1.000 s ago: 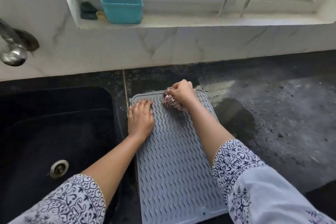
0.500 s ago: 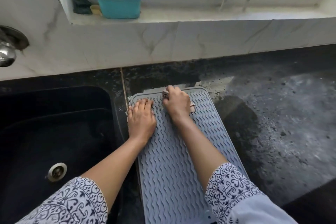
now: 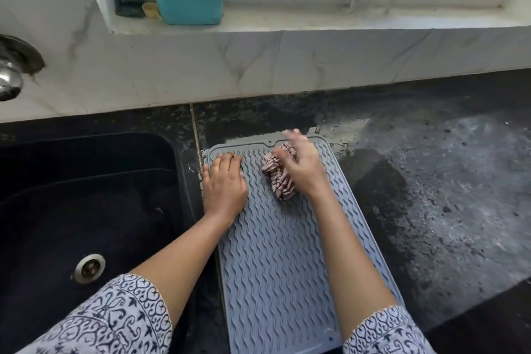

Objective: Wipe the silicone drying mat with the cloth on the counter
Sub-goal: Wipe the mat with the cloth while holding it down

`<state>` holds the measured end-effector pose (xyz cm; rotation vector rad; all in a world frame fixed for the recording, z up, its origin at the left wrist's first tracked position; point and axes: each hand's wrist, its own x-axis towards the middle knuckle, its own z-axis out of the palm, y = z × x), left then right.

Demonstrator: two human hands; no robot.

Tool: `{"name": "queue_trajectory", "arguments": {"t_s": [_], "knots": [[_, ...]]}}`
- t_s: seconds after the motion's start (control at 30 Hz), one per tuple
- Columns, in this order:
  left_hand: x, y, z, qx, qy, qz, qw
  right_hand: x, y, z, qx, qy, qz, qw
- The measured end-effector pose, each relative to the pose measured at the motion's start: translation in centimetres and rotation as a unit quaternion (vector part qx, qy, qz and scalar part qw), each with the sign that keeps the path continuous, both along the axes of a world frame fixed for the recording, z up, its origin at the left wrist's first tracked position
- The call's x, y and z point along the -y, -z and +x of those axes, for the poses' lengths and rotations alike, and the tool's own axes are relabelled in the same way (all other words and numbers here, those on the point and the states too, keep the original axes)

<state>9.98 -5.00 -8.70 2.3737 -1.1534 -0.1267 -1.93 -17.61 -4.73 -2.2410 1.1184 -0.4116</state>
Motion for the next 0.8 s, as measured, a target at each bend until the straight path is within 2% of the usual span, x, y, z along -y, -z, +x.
{"name": "queue_trajectory", "arguments": {"t_s": [0.07, 0.1, 0.2, 0.3, 0.43, 0.5, 0.6, 0.63, 0.7, 0.8], "knots": [[0.0, 0.1, 0.0, 0.005, -0.002, 0.003, 1.000, -1.0, 1.9, 0.9, -0.175, -0.099, -0.100, 0.975], [0.0, 0.1, 0.0, 0.007, -0.002, 0.003, 1.000, -1.2, 2.5, 1.3, -0.193, -0.099, -0.134, 0.967], [0.0, -0.1, -0.1, 0.010, -0.003, 0.004, 1.000, -2.2, 2.6, 1.6, -0.150, -0.036, -0.170, 0.973], [-0.1, -0.3, -0.4, 0.011, -0.005, 0.012, 1.000, -4.6, 1.6, 0.3, -0.160, -0.034, -0.225, 0.960], [0.0, -0.3, -0.2, 0.009, -0.001, 0.017, 1.000, -7.7, -0.9, -3.6, -0.246, -0.081, -0.178, 0.950], [0.1, -0.2, -0.2, 0.010, 0.001, 0.015, 1.000, -7.5, -2.7, -3.3, -0.197, -0.049, -0.105, 0.973], [0.1, -0.1, -0.1, 0.007, 0.004, 0.009, 1.000, -5.2, -2.0, 0.9, -0.052, 0.015, -0.123, 0.991], [0.1, -0.1, -0.1, 0.008, 0.004, 0.008, 1.000, -4.5, -1.0, 2.5, -0.051, 0.015, -0.127, 0.991], [0.0, 0.0, 0.0, 0.007, 0.004, 0.015, 1.000, -3.6, 1.3, 4.4, -0.103, 0.021, -0.129, 0.986], [0.1, 0.3, -0.2, 0.013, 0.011, 0.042, 0.999, -2.9, 3.3, 4.6, -0.064, 0.028, -0.170, 0.983]]}}
